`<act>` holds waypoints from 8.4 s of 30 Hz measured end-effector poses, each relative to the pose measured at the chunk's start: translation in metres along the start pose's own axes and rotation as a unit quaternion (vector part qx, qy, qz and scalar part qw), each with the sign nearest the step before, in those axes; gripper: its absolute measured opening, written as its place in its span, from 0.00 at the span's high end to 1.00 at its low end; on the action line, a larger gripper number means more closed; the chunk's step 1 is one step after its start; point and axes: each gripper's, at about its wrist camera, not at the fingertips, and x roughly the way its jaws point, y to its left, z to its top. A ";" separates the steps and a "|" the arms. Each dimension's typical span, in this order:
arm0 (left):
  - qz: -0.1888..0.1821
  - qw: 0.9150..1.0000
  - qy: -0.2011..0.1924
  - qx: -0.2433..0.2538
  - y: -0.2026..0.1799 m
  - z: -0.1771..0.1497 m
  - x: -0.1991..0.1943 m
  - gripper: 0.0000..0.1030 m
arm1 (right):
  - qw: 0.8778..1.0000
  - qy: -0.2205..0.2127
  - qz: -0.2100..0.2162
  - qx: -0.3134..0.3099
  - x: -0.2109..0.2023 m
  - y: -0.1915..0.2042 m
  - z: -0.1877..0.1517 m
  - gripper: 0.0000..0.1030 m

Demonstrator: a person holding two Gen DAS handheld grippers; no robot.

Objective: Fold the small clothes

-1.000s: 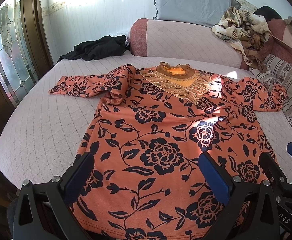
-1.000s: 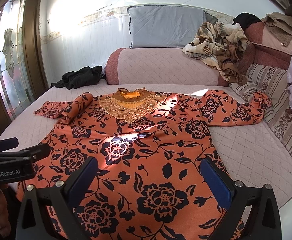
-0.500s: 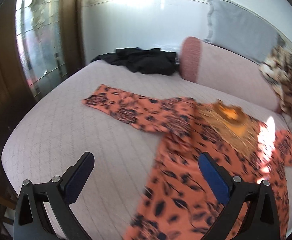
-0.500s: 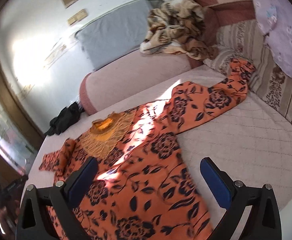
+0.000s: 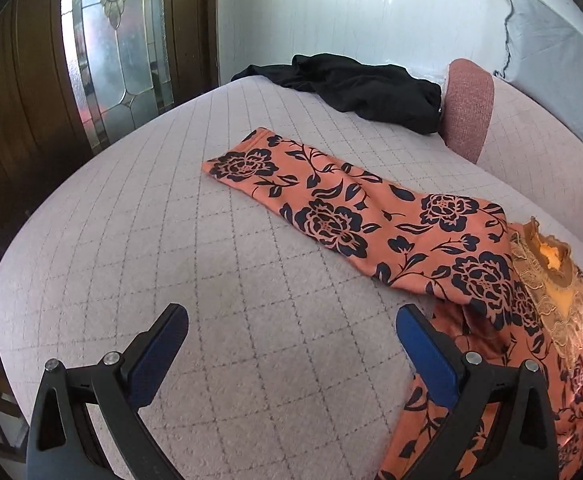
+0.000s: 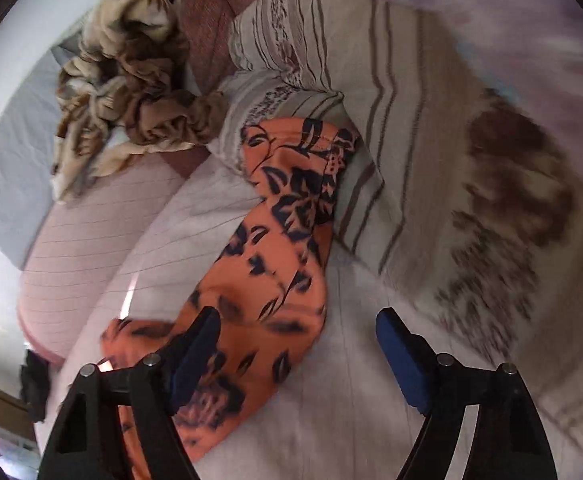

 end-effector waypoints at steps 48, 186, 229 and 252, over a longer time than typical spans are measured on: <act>-0.262 0.958 0.055 0.106 -0.117 -0.007 -0.046 0.00 | 0.937 0.073 0.235 -0.248 -0.083 0.212 -0.255 0.04; -0.158 0.977 0.077 -0.124 0.058 0.019 0.023 0.46 | 0.804 0.421 0.415 -0.068 0.053 0.398 -0.401 0.09; -0.197 0.954 -0.195 0.116 -0.180 0.164 -0.178 0.97 | 0.874 0.204 0.424 -0.125 -0.049 0.216 -0.296 0.11; -0.155 0.969 -0.006 0.195 -0.184 0.019 -0.055 0.48 | 0.919 0.153 0.364 -0.013 -0.035 0.157 -0.242 0.08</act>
